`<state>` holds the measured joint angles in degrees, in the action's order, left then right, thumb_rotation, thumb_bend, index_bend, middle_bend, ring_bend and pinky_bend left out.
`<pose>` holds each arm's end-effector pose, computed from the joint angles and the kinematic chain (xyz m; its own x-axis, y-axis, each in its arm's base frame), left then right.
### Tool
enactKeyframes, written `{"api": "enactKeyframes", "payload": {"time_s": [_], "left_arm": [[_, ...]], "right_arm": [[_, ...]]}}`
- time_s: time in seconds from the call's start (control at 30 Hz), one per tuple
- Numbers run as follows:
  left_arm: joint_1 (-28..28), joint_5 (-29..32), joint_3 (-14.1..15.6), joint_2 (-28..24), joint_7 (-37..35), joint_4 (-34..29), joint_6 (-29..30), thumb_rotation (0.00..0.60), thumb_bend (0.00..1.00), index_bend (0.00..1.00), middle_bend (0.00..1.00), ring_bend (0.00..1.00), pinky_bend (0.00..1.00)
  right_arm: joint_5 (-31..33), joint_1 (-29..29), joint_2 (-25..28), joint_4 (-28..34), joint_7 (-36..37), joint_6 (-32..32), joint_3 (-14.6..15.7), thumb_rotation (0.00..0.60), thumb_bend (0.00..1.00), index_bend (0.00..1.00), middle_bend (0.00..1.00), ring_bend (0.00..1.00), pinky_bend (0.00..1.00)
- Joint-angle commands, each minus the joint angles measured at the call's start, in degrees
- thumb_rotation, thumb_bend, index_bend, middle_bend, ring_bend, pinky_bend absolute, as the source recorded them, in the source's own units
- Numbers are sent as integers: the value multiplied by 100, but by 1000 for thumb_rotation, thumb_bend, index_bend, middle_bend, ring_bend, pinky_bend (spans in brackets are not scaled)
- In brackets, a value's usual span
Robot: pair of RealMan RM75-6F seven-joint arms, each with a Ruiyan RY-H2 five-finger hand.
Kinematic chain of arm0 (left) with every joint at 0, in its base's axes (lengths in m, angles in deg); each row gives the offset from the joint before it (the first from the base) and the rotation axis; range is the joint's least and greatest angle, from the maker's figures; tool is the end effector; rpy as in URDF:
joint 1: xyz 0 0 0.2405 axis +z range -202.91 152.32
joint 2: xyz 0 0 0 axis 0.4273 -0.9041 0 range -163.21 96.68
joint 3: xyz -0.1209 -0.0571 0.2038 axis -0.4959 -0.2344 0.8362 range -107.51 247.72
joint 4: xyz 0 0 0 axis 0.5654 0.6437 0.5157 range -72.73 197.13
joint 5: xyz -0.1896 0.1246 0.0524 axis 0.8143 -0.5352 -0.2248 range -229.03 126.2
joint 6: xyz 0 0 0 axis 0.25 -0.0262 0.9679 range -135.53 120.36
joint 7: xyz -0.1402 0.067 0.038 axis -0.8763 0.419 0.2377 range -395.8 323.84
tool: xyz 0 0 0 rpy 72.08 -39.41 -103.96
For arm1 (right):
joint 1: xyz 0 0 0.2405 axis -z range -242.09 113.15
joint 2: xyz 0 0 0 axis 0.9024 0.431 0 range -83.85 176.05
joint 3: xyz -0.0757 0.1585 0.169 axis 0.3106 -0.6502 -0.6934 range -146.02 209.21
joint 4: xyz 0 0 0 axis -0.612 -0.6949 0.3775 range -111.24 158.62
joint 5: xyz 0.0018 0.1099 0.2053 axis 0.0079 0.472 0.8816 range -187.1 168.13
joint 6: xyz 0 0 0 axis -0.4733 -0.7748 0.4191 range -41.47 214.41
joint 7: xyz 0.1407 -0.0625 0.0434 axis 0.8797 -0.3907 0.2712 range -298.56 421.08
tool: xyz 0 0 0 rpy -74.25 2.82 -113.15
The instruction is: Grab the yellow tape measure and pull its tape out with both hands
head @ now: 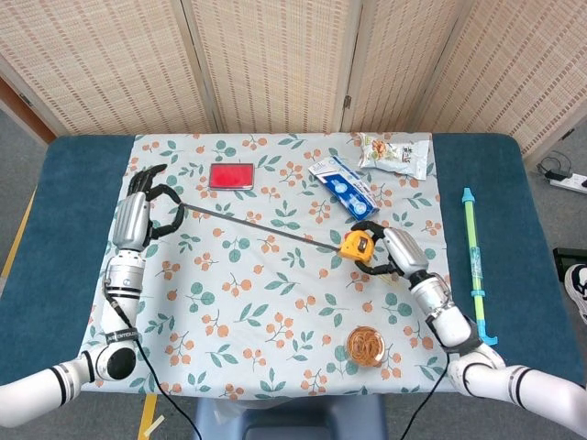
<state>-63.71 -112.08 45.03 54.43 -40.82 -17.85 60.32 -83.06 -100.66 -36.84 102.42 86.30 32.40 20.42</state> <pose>-0.1472 0.4155 0.0601 -0.1329 -0.0805 0.9879 0.9821 -0.1446 0.1204 -0.1954 -0.3692 0.0016 -0.1027 -0.3507 0.9308 -0.9740 -0.1547 -0.1658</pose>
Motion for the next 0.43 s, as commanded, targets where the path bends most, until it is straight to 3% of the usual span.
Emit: {"api": "enactKeyframes", "payload": {"time_s": [0.03,0.43], "left_arm": [[89,148,-57,-144,-352,237,-256,600,1000,583,167,109,0],[164,279,-73,-265,-957,849,-696,600,1000,579,167,100,0]], "right_arm": [[-96,229,267,107,86,-82,175,600,483,620,567,511,295],[-324,773,752,116,414,-346,511,600,483,620,567,512,295]]}}
